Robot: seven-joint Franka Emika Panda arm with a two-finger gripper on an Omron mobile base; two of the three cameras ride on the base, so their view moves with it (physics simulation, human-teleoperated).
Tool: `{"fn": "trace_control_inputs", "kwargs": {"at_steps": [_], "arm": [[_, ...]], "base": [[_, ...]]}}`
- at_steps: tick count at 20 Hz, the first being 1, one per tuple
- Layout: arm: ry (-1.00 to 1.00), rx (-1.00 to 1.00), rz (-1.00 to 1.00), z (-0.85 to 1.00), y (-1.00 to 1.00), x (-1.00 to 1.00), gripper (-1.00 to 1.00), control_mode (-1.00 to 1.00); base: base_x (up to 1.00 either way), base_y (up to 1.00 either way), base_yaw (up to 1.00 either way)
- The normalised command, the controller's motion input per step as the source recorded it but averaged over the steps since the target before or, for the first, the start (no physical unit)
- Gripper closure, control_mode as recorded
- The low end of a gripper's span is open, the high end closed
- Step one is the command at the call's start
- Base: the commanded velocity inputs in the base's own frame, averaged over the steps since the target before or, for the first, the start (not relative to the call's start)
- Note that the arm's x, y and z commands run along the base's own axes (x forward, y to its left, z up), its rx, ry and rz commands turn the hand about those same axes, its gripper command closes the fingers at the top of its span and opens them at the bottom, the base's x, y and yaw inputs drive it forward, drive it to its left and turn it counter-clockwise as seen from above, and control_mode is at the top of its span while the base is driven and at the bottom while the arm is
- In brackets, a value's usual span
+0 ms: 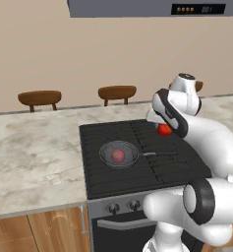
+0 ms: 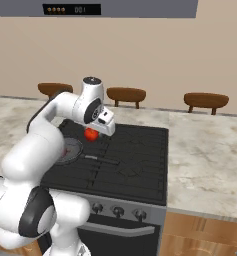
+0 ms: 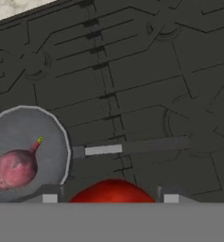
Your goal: Place the pan on the front left burner on the stove. Then place the tomato and the onion in the pan and turn on the front left burner.
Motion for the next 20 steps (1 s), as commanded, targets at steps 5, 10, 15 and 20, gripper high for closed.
{"fn": "trace_control_inputs", "kwargs": {"at_steps": [5, 10, 15, 20], "arm": [[0.00, 0.00, 0.16, 0.00, 0.69, 0.04, 1.00, -1.00], [0.00, 0.00, 0.14, -0.03, 0.67, 0.03, 1.00, -1.00], [0.00, -0.02, 0.12, -0.20, 0.53, 0.10, 1.00, -1.00], [0.00, -0.07, 0.07, -0.42, 0.28, 0.26, 1.00, -1.00]], "base": [[0.00, 0.00, 0.00], [0.00, 0.00, 0.00], [0.00, 0.00, 0.00], [0.00, 0.00, 0.00]]}}
